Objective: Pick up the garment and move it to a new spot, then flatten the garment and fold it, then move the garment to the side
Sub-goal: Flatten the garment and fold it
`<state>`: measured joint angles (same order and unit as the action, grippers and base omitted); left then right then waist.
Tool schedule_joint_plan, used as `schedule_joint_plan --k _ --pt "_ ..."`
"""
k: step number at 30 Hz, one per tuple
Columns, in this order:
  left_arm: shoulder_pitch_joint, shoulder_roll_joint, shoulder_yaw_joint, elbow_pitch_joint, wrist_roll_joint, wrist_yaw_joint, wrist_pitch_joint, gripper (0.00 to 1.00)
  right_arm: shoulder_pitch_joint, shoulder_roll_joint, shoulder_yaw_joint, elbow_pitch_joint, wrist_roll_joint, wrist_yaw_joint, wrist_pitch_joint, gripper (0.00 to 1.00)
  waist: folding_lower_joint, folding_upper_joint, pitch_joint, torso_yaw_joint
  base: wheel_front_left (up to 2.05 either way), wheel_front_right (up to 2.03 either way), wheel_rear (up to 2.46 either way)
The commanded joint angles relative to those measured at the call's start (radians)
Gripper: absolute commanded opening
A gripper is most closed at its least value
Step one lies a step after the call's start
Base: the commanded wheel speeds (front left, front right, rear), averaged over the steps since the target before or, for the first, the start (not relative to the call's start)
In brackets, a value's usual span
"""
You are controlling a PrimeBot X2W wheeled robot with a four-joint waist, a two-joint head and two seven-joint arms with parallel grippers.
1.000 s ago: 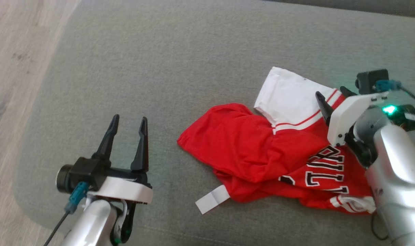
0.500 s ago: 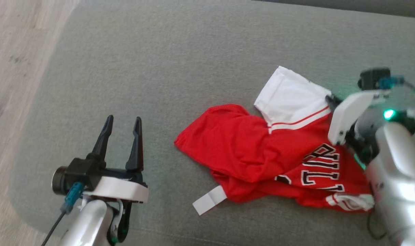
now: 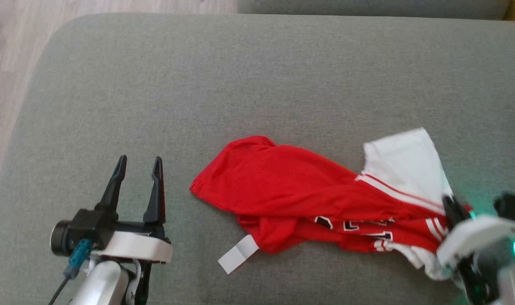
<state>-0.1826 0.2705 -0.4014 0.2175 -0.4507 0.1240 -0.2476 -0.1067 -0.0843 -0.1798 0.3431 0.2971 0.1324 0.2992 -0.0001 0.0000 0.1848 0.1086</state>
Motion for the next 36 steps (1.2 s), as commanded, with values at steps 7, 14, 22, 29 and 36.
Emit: schedule_joint_plan --k 7,14,22,29,36 --pt "0.000 0.037 0.044 -0.049 -0.006 0.018 0.009 1.00 0.140 0.032 -0.024 -0.161 0.003 -0.002 -0.011 1.00 0.0001 0.0000 -0.016 -0.020 0.00 0.00 0.00" --pt "0.019 0.049 0.045 -0.063 -0.010 0.029 0.021 1.00 0.135 0.034 0.071 -0.335 -0.072 -0.002 -0.230 1.00 0.0001 0.0000 -0.037 -0.029 0.00 0.00 0.00" --pt "0.049 0.068 0.048 -0.084 -0.012 0.048 0.038 1.00 0.133 0.034 0.179 -0.485 -0.163 -0.002 -0.281 1.00 0.0001 0.0000 -0.076 -0.041 0.00 0.00 0.00" --pt "0.085 0.084 0.049 -0.108 -0.014 0.069 0.059 1.00 0.197 0.034 0.196 -0.575 -0.157 -0.002 -0.239 1.00 0.0001 0.0000 -0.101 -0.056 0.00 0.00 0.00" --pt "0.092 0.094 0.047 -0.126 -0.017 0.081 0.082 1.00 0.230 0.034 0.189 -0.596 -0.133 -0.002 -0.219 1.00 0.0001 0.0000 -0.095 -0.067 0.00 0.00 0.00"
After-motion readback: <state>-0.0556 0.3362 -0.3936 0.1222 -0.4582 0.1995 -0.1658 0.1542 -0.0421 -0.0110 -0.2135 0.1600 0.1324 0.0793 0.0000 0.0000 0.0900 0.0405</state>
